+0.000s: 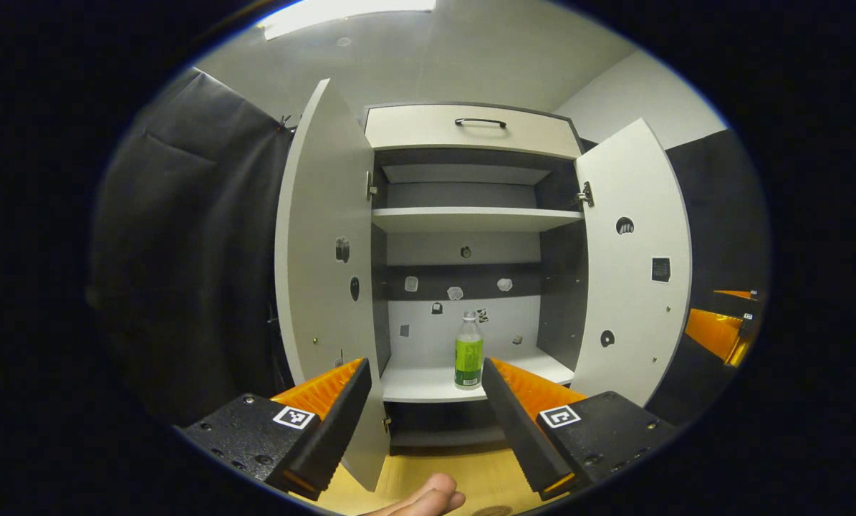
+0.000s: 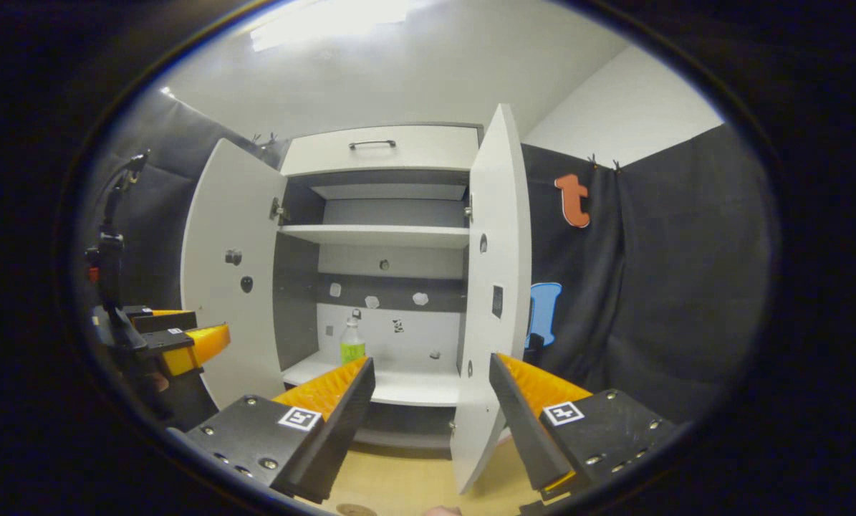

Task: Grasp the bottle in the cabinet with the left hand and place it on the coaster, then close the right door with the right hand and the left door with the left hand.

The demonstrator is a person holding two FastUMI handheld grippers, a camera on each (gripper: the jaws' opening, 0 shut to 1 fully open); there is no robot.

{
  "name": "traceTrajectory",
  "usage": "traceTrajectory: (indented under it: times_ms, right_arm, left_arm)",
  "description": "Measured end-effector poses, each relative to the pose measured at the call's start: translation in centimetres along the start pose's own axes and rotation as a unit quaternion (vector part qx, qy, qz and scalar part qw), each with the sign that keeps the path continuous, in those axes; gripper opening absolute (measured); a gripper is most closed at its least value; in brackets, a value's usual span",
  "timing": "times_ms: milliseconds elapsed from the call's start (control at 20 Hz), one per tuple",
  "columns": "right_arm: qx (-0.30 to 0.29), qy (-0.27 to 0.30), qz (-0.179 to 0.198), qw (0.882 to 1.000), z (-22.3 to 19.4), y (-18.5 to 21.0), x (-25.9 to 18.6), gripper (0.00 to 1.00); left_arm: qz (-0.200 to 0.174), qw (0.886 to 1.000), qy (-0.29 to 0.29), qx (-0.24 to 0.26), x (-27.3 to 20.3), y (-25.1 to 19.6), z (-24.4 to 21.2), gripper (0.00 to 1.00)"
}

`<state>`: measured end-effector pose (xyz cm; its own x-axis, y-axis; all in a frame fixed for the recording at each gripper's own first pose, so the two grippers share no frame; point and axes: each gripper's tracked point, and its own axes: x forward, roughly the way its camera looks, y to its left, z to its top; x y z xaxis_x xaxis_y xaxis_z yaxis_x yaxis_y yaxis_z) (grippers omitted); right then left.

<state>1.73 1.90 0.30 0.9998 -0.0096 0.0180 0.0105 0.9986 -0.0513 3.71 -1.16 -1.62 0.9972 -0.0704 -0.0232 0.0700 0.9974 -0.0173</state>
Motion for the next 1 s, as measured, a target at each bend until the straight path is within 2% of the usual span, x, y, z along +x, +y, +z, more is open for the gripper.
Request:
traceTrajectory:
  times_ms: [50,100,200,300,550,600,1000]
  right_arm:
    - [0.0,0.0,0.003,1.0,-0.1,0.5,0.1,0.97]
    - [0.003,0.0,0.006,1.0,-0.2,0.7,0.2,0.93]
    - [0.012,0.001,0.009,1.0,-0.2,1.0,0.4,0.96]
    - [0.016,-0.005,0.01,1.0,0.2,1.0,0.3,0.93]
    - [0.006,-0.017,0.023,1.0,0.7,1.4,0.2,0.93]
    - [0.006,-0.016,0.026,1.0,0.5,1.4,0.2,0.96]
    - [0.007,0.003,0.025,1.0,0.1,1.4,0.3,0.96]
  left_arm:
    - [-0.001,1.0,-0.002,0.006,0.3,0.1,0.0,0.98]
    - [0.0,1.0,-0.003,0.01,0.5,0.2,-0.1,0.98]
    - [-0.002,1.0,-0.006,0.011,0.8,0.2,0.0,0.98]
    - [-0.007,1.0,-0.006,0.006,1.2,0.0,-0.1,0.98]
    - [-0.009,1.0,0.0,0.005,2.5,-0.3,-0.9,0.98]
    - [-0.009,1.0,0.001,0.005,2.8,-0.3,-1.0,0.98]
    - [-0.013,1.0,0.015,0.008,6.9,-0.3,-3.0,0.98]
